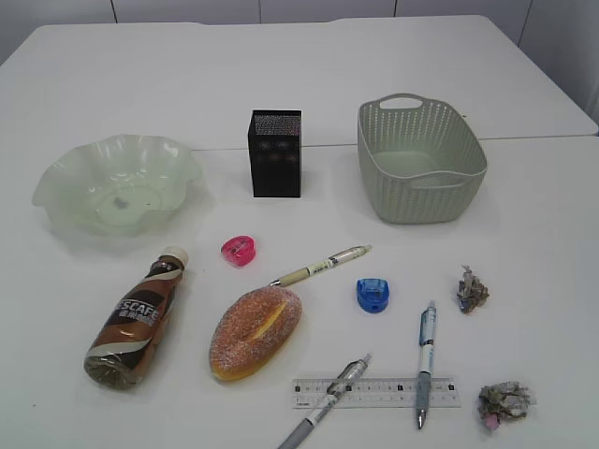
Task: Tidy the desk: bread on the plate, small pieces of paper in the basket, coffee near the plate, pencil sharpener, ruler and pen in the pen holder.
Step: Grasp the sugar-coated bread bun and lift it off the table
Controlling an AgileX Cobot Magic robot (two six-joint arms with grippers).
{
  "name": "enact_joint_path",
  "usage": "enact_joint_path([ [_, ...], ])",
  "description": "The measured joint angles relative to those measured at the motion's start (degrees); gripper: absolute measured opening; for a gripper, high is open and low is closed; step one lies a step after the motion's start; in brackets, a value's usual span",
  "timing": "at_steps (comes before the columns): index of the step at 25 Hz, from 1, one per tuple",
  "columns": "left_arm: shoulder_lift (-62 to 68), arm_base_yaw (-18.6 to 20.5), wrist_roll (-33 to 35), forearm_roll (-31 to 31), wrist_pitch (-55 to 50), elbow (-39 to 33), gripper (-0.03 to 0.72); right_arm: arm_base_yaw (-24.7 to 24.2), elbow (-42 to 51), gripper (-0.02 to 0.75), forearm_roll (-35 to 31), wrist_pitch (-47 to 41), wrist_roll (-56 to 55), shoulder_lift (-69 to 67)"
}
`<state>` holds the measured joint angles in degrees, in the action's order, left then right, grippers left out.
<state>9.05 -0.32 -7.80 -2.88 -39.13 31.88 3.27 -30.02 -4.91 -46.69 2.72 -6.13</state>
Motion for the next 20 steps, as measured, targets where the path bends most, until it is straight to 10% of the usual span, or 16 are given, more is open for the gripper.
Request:
enact_joint_path([
  [20,31.2,-12.8,0.5,2.9,7.7,5.1,0.267,0.0,-13.1,0.314,0.0,11.2,-0.3,-40.7],
])
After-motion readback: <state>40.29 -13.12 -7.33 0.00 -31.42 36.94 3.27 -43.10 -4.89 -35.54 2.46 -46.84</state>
